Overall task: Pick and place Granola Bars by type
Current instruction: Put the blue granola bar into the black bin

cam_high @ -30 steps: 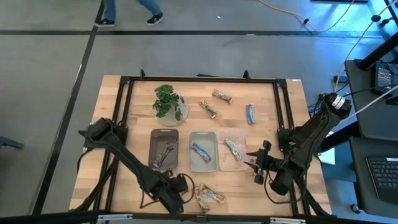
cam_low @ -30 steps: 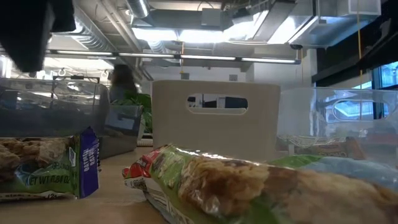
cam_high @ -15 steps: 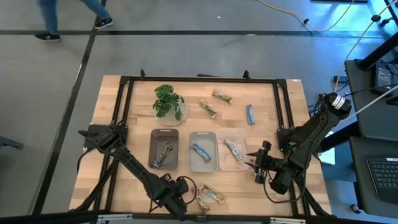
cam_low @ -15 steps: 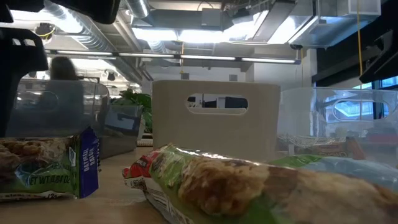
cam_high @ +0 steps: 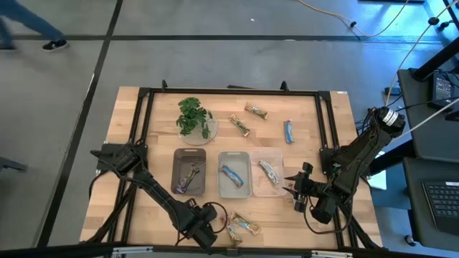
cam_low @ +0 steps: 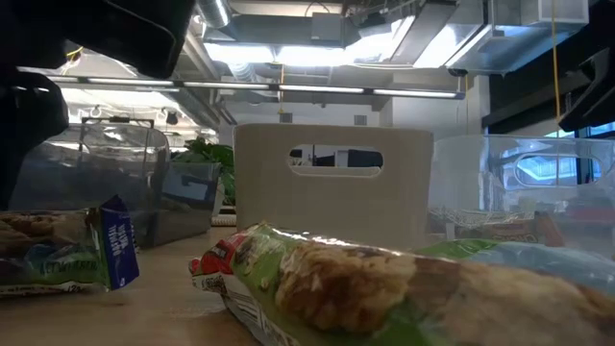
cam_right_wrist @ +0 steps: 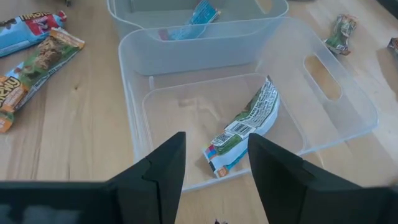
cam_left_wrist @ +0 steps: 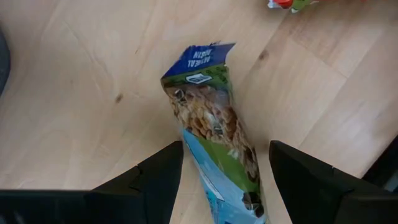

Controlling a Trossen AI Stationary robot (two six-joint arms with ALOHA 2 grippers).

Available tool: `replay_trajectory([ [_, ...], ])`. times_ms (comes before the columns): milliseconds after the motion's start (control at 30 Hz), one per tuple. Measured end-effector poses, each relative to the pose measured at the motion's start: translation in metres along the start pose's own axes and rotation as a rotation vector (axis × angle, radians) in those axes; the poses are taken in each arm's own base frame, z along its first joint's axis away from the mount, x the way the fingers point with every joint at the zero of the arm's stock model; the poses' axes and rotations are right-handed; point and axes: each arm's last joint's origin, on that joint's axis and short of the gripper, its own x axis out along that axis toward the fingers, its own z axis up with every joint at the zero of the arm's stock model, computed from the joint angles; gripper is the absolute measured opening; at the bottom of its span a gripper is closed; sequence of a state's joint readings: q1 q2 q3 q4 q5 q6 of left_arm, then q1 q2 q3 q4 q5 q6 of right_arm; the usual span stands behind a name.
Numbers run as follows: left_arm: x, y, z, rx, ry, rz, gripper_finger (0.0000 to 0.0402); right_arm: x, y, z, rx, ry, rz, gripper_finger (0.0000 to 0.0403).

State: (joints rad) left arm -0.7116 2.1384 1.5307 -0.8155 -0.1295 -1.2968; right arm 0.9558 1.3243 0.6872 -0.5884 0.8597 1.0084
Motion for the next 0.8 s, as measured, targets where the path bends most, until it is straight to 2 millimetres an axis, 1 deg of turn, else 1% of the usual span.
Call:
replay_trajectory([
  [300,-0.0037,-0.0006,0.0006,-0.004,-0.036,-0.015,0.0233,0.0,0.0001,0.0,0.0,0.0,0.0,0.0177],
  [567,-0.0041,-0.0006,0.001,-0.003,-0.015,-0.024,0.0231,0.0,-0.0005,-0.0002,-0.01,0.002,-0.005,0.0177],
  [667,-0.0042,-0.0003,0.0015,-0.004,0.002,-0.028,0.0218,0.0,-0.0005,-0.0002,-0.03,0.002,-0.005,0.0177],
  [800,-0.0042,0.001,0.001,-0.003,0.01,-0.015,0.0188,0.0,-0.0005,-0.0002,-0.03,0.002,-0.005,0.0177],
])
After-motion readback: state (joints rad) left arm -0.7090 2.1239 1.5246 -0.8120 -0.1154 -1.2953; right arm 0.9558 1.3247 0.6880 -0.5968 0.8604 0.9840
